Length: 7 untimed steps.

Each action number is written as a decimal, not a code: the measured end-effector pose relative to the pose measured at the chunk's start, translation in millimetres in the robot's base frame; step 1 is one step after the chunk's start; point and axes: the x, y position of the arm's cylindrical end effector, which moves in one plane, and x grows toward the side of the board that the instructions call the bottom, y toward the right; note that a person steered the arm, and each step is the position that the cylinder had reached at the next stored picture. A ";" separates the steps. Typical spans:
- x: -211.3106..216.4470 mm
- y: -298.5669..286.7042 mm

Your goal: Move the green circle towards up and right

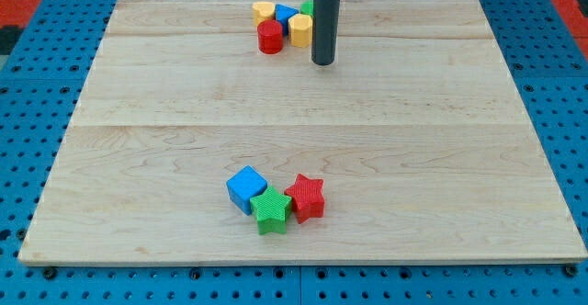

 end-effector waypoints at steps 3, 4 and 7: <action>0.5 -0.4; -13.7 70.5; -132.5 111.2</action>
